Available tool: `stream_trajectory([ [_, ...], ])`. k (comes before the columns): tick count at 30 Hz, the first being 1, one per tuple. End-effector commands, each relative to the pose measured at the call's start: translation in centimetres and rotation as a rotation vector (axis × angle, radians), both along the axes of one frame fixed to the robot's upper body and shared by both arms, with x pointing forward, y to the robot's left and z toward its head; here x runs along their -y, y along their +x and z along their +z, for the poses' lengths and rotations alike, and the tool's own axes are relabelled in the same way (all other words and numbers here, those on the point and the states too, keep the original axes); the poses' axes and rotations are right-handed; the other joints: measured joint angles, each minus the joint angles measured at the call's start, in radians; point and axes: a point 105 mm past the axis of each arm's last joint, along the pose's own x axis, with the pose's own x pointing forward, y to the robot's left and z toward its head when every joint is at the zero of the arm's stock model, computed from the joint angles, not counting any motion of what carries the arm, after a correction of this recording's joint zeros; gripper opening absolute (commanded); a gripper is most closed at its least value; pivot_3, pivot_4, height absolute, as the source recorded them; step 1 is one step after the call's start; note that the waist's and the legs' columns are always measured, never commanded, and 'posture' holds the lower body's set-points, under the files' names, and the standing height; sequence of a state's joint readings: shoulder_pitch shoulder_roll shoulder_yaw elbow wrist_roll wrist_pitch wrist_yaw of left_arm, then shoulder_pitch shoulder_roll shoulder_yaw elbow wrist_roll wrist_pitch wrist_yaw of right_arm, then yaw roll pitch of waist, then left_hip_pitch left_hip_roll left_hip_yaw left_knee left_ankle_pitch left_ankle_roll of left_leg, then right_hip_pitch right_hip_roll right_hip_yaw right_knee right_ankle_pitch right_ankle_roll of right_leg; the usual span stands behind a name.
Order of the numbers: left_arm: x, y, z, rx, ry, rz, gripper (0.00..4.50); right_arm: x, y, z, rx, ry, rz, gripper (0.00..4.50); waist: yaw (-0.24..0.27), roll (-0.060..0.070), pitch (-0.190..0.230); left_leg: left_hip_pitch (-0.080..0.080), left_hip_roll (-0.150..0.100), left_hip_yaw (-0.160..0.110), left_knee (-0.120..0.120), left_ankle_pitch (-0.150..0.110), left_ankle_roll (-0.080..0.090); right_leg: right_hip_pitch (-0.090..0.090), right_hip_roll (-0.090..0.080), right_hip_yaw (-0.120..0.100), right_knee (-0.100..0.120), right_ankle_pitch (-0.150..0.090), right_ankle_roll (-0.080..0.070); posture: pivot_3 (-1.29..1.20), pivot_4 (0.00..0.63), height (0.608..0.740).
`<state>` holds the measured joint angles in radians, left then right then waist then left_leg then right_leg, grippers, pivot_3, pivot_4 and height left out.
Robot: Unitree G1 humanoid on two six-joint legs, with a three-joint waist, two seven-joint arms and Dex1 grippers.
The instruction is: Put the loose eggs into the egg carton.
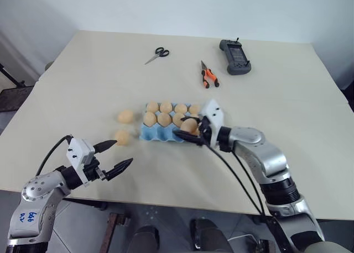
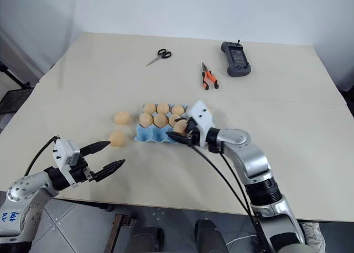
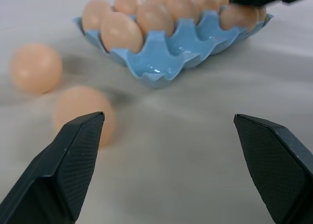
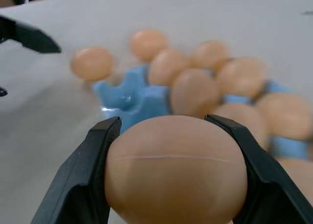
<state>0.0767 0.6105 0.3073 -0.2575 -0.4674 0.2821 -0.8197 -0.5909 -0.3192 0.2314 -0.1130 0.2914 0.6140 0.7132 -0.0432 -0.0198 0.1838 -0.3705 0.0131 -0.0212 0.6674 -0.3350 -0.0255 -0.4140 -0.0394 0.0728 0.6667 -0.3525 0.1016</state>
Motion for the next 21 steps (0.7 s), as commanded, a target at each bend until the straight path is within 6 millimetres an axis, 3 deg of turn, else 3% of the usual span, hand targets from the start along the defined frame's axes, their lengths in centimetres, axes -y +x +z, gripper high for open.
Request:
stream_trajectory([
  [1, 0.3, 0.0, 0.6, 0.035, -0.009, -0.002, 4.5, -0.8, 0.2, 1.1, 0.044, 0.003, -0.006, 2.43, 0.0, 0.0, 0.0, 0.0, -0.001, 0.0, 0.0, 0.0, 0.001, 0.0, -0.003, -0.006, -0.001, 0.0, 0.0, 0.0, 0.15, 0.74],
  [7, 0.7, -0.2, 0.5, 0.037, -0.018, -0.002, 4.5, -1.2, 0.1, 1.6, 0.074, 0.02, -0.001, 4.43, -0.002, 0.0, 0.0, -0.001, 0.0, 0.0, -0.003, 0.0, 0.0, 0.0, -0.005, -0.015, -0.004, 0.0, 0.0, 0.0, 0.15, 0.74],
  [13, -0.1, -0.3, 0.7, 0.05, -0.021, 0.049, 4.5, 1.0, -1.1, 3.4, 0.162, 0.06, 0.01, 4.49, -0.009, 0.0, 0.0, -0.001, 0.0, 0.001, -0.003, -0.001, 0.002, 0.0, -0.006, -0.015, -0.005, 0.0, 0.0, 0.0, 0.15, 0.74],
  [17, -2.5, -1.0, 0.5, 0.054, -0.006, 0.157, 4.5, 5.5, -3.9, 3.5, 0.243, 0.134, 0.056, 4.49, -0.002, 0.0, 0.0, -0.001, 0.0, 0.0, -0.005, -0.002, 0.002, 0.001, -0.006, -0.016, -0.007, 0.0, 0.0, 0.0, 0.15, 0.74],
  [21, -3.9, -2.2, 0.1, 0.035, -0.012, 0.229, 4.5, 9.4, -5.8, 1.8, 0.244, 0.115, 0.067, 4.49, 0.004, 0.0, 0.0, -0.001, 0.0, 0.002, -0.004, -0.005, 0.006, 0.002, -0.006, -0.015, -0.009, 0.0, 0.001, 0.0, 0.15, 0.74],
])
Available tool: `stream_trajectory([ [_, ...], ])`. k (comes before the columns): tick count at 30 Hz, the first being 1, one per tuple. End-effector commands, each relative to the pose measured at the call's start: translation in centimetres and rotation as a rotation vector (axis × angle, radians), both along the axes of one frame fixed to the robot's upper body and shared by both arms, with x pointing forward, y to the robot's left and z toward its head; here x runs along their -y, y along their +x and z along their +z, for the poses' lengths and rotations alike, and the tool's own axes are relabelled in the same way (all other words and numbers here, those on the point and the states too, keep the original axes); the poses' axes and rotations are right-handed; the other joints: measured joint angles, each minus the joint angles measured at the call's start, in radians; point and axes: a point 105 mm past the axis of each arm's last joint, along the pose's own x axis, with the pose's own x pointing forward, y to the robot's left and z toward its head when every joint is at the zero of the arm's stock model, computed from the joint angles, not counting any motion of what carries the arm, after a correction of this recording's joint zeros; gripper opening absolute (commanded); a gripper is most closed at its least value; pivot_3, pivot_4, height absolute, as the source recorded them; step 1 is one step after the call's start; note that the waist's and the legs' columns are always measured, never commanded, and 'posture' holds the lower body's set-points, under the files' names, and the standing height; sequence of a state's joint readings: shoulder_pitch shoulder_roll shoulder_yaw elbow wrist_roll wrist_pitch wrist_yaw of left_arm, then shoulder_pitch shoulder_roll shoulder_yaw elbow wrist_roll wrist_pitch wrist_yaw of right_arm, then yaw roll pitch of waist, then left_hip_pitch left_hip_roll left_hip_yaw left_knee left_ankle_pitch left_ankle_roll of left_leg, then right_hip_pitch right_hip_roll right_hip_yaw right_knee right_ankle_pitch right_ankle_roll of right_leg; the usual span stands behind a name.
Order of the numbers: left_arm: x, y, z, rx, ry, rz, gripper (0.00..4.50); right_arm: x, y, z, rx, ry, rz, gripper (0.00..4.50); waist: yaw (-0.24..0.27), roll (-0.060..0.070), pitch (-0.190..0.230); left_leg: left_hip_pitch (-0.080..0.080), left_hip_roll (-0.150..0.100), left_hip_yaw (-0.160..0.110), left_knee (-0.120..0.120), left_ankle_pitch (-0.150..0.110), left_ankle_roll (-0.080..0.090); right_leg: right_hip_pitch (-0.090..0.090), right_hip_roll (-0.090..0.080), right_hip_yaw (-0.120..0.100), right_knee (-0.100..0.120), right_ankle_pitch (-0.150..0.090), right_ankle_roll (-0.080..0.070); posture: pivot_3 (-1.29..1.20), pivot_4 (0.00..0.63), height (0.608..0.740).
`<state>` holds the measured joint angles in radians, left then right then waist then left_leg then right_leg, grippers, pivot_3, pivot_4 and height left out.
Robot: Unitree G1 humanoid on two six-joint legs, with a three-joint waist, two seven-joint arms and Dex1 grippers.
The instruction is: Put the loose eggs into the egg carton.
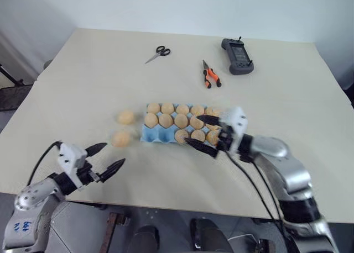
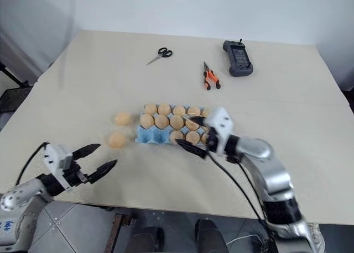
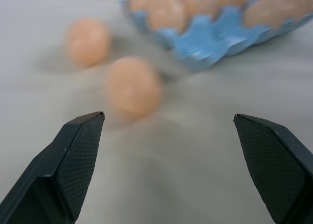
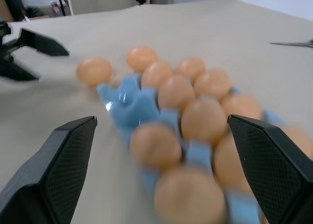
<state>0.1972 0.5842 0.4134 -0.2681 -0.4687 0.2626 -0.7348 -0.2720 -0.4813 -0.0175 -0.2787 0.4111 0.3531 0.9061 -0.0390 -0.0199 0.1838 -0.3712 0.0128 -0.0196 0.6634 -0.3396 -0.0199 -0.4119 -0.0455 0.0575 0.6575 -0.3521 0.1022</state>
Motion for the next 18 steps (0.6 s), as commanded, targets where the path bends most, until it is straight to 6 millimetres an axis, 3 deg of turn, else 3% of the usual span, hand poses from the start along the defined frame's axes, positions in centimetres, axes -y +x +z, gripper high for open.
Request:
stream_trajectory([
  [1, -0.7, -1.3, 0.9, 0.041, -0.007, 0.038, 4.5, 2.4, -2.2, 0.9, 0.095, -0.022, 0.06, 4.49, 0.0, 0.0, 0.0, 0.001, 0.0, 0.001, 0.0, 0.0, 0.0, 0.0, 0.0, 0.0, -0.001, 0.0, 0.0, 0.0, 0.15, 0.74],
  [7, -1.5, -2.7, 0.6, 0.033, -0.023, 0.113, 4.5, 4.0, -3.5, 0.7, 0.091, -0.058, 0.055, 4.49, 0.0, 0.0, 0.0, 0.004, 0.001, 0.002, 0.0, 0.001, -0.001, 0.003, 0.0, 0.0, 0.001, 0.0, 0.0, 0.0, 0.15, 0.74],
  [10, -0.9, -2.7, 0.4, 0.026, -0.041, 0.105, 4.5, 4.3, -3.9, 0.1, 0.085, -0.097, 0.07, 4.49, 0.007, 0.0, 0.0, 0.005, 0.001, 0.002, 0.001, 0.004, -0.001, 0.004, 0.0, 0.0, 0.001, 0.002, -0.003, 0.0, 0.15, 0.74],
  [18, 1.3, 1.3, 1.0, 0.098, -0.056, 0.167, 4.5, 3.6, -3.8, 0.2, 0.101, -0.104, 0.089, 4.49, 0.014, 0.0, 0.0, 0.006, 0.0, 0.001, 0.002, 0.01, -0.001, 0.007, 0.0, -0.001, -0.001, 0.009, -0.003, 0.0, 0.15, 0.74],
])
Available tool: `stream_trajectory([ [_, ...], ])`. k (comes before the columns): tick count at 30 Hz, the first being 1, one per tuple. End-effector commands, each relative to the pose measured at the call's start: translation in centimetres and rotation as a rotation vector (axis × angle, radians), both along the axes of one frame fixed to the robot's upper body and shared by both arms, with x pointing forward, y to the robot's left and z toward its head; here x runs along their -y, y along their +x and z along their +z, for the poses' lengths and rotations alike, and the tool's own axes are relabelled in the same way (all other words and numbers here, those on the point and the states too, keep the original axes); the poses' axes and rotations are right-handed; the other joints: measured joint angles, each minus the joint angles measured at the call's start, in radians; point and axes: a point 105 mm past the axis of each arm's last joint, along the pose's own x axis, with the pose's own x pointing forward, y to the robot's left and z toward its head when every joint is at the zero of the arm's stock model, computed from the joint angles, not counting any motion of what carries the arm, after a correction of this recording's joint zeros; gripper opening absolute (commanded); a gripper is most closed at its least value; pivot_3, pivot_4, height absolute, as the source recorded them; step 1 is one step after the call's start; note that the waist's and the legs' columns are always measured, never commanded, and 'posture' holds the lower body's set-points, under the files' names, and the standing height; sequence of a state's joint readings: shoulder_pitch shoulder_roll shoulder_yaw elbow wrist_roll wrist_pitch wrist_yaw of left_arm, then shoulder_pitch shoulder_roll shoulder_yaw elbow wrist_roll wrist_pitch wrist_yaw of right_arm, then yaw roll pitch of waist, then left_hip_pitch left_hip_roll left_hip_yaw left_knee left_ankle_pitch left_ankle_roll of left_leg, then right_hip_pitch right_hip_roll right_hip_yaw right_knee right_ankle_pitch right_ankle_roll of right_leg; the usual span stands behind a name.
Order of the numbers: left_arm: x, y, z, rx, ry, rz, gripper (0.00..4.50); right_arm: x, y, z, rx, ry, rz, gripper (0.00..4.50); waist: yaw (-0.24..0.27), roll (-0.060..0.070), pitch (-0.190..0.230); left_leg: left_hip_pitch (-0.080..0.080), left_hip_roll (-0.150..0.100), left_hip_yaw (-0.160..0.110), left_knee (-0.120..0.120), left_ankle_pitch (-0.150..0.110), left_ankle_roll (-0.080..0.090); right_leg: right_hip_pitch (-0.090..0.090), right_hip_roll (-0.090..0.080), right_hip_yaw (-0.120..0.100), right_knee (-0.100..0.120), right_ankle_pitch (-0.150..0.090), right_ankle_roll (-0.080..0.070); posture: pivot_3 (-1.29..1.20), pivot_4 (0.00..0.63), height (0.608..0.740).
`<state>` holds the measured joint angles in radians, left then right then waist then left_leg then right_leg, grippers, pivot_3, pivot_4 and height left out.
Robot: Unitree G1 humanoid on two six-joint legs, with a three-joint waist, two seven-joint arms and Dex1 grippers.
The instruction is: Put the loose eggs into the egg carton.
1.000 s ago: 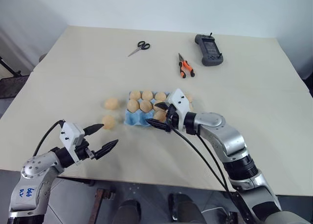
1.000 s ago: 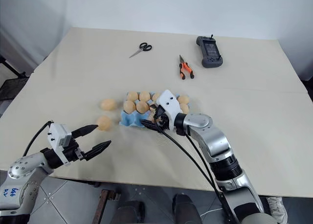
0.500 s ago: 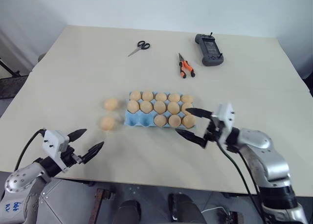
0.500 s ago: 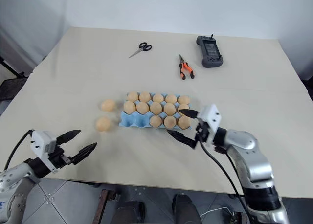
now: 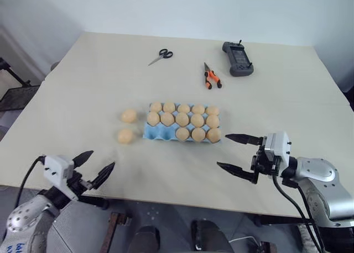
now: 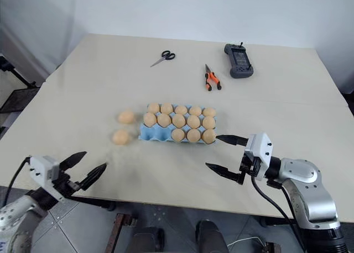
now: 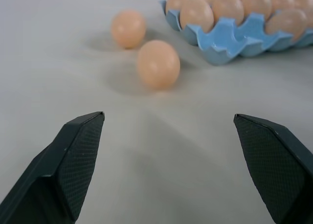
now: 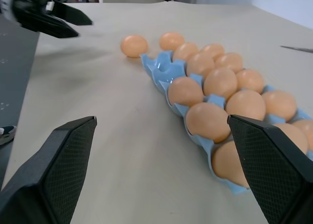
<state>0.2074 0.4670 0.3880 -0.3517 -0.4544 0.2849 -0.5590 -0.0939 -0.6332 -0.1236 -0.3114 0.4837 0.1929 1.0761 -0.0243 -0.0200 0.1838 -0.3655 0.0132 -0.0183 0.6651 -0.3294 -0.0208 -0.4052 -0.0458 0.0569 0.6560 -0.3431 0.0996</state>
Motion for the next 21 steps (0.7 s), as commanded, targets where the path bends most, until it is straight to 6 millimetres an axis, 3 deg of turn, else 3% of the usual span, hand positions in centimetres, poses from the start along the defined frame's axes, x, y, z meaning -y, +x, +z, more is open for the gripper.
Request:
stream_trajectory([
  [1, 0.5, 1.5, 1.1, 0.049, 0.011, 0.043, 4.5, -0.3, -0.5, 0.8, 0.052, -0.015, 0.025, 4.49, -0.002, 0.0, 0.0, 0.0, 0.0, 0.0, 0.0, 0.0, 0.0, 0.0, 0.0, 0.0, 0.0, 0.001, 0.0, 0.0, 0.15, 0.74],
  [6, 2.6, 4.8, 1.1, 0.068, 0.072, 0.02, 4.5, -0.6, -0.8, 0.5, 0.039, -0.022, 0.038, 4.49, -0.002, 0.0, 0.0, 0.0, 0.0, 0.0, 0.0, 0.0, 0.0, -0.001, 0.001, 0.0, 0.001, 0.002, 0.002, 0.0, 0.15, 0.74],
  [13, 2.4, 6.9, -0.9, -0.013, 0.033, 0.067, 4.5, -0.8, -0.9, 0.6, 0.03, -0.004, 0.024, 4.49, -0.003, 0.0, 0.0, -0.002, 0.0, 0.001, -0.001, 0.0, -0.001, -0.005, 0.001, 0.0, 0.002, 0.002, 0.002, 0.0, 0.15, 0.74],
  [16, 2.5, 7.0, -1.5, -0.029, 0.014, 0.066, 3.92, -0.9, -0.9, 0.5, 0.025, 0.002, 0.013, 4.5, -0.001, 0.0, 0.0, -0.003, 0.0, 0.001, 0.0, 0.0, -0.001, -0.005, 0.001, 0.0, 0.001, 0.002, 0.002, 0.0, 0.15, 0.74],
  [21, 3.0, 7.2, -0.7, 0.021, 0.003, 0.048, 2.31, -1.1, -1.0, 0.3, 0.019, 0.007, 0.008, 4.5, -0.001, 0.0, 0.0, -0.003, 0.0, 0.001, 0.0, 0.001, -0.001, -0.004, 0.001, 0.0, 0.001, 0.002, 0.003, 0.0, 0.15, 0.74],
])
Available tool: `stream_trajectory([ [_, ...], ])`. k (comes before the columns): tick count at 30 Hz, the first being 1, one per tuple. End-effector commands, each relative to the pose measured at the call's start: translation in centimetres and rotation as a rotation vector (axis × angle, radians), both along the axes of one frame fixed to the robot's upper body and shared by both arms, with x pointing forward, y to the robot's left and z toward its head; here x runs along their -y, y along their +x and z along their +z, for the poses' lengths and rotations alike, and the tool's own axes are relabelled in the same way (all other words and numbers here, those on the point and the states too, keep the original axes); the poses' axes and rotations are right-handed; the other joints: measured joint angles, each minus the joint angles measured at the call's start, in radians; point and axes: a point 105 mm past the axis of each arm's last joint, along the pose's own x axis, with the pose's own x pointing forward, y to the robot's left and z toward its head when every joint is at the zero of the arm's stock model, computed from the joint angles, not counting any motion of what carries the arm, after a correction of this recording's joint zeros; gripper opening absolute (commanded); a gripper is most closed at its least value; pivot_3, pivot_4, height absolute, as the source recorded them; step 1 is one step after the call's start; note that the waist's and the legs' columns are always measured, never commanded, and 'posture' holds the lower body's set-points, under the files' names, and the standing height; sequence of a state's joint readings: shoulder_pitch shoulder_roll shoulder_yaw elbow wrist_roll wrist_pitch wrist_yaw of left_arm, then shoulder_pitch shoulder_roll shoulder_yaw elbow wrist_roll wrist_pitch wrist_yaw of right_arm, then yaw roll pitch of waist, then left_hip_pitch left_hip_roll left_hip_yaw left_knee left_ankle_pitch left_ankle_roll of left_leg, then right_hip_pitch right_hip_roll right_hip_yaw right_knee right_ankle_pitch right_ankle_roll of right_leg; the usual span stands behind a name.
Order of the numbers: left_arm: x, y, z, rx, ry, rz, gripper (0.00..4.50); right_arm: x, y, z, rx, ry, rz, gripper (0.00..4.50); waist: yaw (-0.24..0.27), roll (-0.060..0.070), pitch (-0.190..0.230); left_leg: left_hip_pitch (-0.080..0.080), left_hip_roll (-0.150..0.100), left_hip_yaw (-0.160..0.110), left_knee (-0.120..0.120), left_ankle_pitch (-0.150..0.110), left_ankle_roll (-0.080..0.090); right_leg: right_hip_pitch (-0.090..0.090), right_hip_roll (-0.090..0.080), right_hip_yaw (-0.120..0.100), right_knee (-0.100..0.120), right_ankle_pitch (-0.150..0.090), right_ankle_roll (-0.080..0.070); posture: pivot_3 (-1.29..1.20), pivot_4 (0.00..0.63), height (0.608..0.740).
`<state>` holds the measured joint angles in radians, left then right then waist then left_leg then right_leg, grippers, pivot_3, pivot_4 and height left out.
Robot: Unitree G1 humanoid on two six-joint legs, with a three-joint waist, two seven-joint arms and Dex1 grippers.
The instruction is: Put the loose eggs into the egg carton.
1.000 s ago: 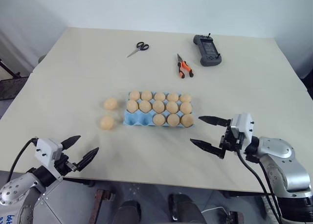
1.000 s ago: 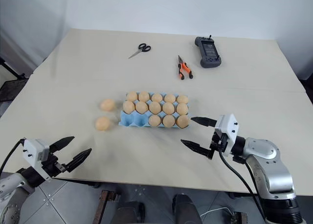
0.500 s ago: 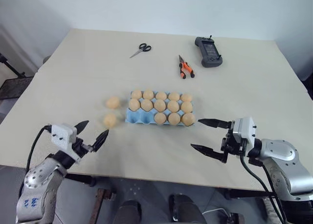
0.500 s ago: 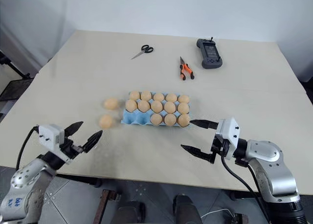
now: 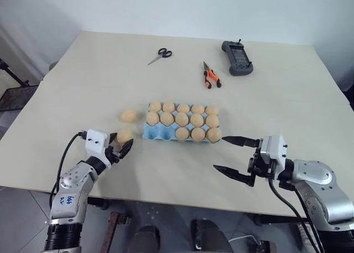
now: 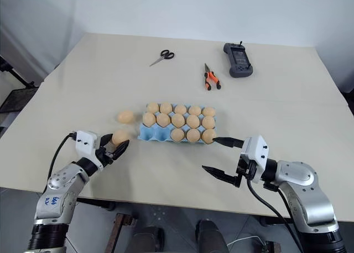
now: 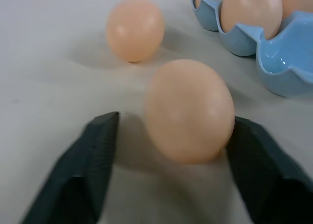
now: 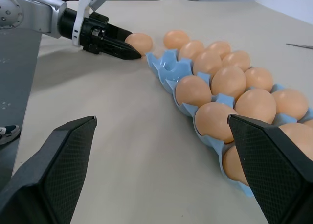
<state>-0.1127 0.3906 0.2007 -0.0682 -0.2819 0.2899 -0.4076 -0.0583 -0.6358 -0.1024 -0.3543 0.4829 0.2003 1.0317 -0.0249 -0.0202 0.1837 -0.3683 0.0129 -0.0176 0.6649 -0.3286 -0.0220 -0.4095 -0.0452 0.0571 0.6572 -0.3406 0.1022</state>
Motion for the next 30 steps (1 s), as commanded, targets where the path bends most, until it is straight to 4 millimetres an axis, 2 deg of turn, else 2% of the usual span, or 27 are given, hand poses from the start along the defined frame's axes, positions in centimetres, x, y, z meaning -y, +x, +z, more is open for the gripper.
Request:
stream_trajectory([
  [1, 0.2, 0.3, 1.4, 0.069, 0.006, -0.01, 2.04, -0.6, -0.5, 0.7, 0.03, 0.01, 0.019, 4.5, 0.0, 0.0, 0.0, 0.0, 0.0, 0.0, 0.0, 0.0, 0.0, 0.0, 0.0, 0.0, 0.0, 0.0, 0.0, 0.0, 0.15, 0.74],
  [3, -0.1, 0.3, 1.9, 0.098, 0.018, -0.001, 1.51, -0.7, -0.5, 0.7, 0.026, 0.011, 0.017, 4.5, 0.0, 0.0, 0.0, 0.0, 0.0, 0.0, 0.0, 0.001, 0.0, 0.0, 0.0, 0.0, 0.0, 0.0, 0.0, 0.0, 0.15, 0.74],
  [5, 0.0, 0.2, 2.8, 0.143, 0.023, -0.021, 1.26, -0.6, -0.5, 0.6, 0.021, 0.01, 0.015, 4.5, -0.001, 0.0, 0.0, 0.0, 0.0, 0.0, 0.0, 0.001, 0.0, 0.0, 0.0, 0.0, 0.0, 0.0, 0.0, 0.0, 0.15, 0.74],
  [9, 1.8, -0.4, 4.9, 0.226, 0.044, -0.169, 1.26, -0.3, -0.6, 0.4, 0.011, 0.001, -0.001, 4.5, 0.0, 0.0, 0.0, 0.0, 0.0, 0.0, 0.0, 0.001, -0.001, 0.0, 0.0, 0.0, 0.0, 0.0, 0.0, 0.0, 0.15, 0.74],
  [12, 4.4, -0.2, 5.1, 0.21, 0.033, -0.322, 1.26, 0.0, -0.4, 0.5, 0.017, 0.004, -0.028, 4.5, 0.002, 0.0, 0.0, 0.0, 0.0, 0.0, 0.0, 0.001, -0.001, 0.0, 0.0, 0.0, 0.0, 0.0, 0.0, 0.0, 0.15, 0.74],
  [16, 7.6, 1.2, 5.7, 0.209, 0.037, -0.456, 1.26, 0.0, -0.5, 0.6, 0.019, 0.006, -0.043, 4.5, 0.017, 0.0, 0.0, 0.0, -0.001, 0.0, 0.001, 0.002, 0.0, 0.001, 0.0, 0.0, 0.0, 0.001, 0.0, 0.0, 0.15, 0.74],
  [19, 9.5, 2.2, 5.1, 0.175, 0.049, -0.527, 1.26, -0.1, -0.7, 0.6, 0.022, 0.008, -0.054, 4.5, 0.022, 0.0, 0.0, 0.0, -0.001, 0.0, 0.002, 0.002, 0.001, 0.001, 0.001, 0.0, 0.0, 0.002, 0.001, 0.0, 0.15, 0.74],
  [24, 10.1, 3.1, 4.6, 0.149, 0.059, -0.544, 1.26, -0.4, -0.9, 1.0, 0.042, 0.026, -0.078, 4.5, 0.019, 0.0, 0.0, 0.0, -0.001, 0.001, 0.001, 0.002, 0.0, -0.001, 0.002, 0.001, 0.001, 0.002, 0.001, 0.0, 0.15, 0.74],
  [30, 11.6, 2.8, 4.9, 0.153, 0.055, -0.644, 3.14, -1.0, -1.1, 1.1, 0.043, 0.039, -0.082, 4.5, 0.024, 0.0, 0.0, -0.001, -0.001, 0.001, 0.002, 0.003, 0.001, 0.0, 0.001, 0.001, 0.001, 0.002, 0.001, 0.0, 0.15, 0.74],
])
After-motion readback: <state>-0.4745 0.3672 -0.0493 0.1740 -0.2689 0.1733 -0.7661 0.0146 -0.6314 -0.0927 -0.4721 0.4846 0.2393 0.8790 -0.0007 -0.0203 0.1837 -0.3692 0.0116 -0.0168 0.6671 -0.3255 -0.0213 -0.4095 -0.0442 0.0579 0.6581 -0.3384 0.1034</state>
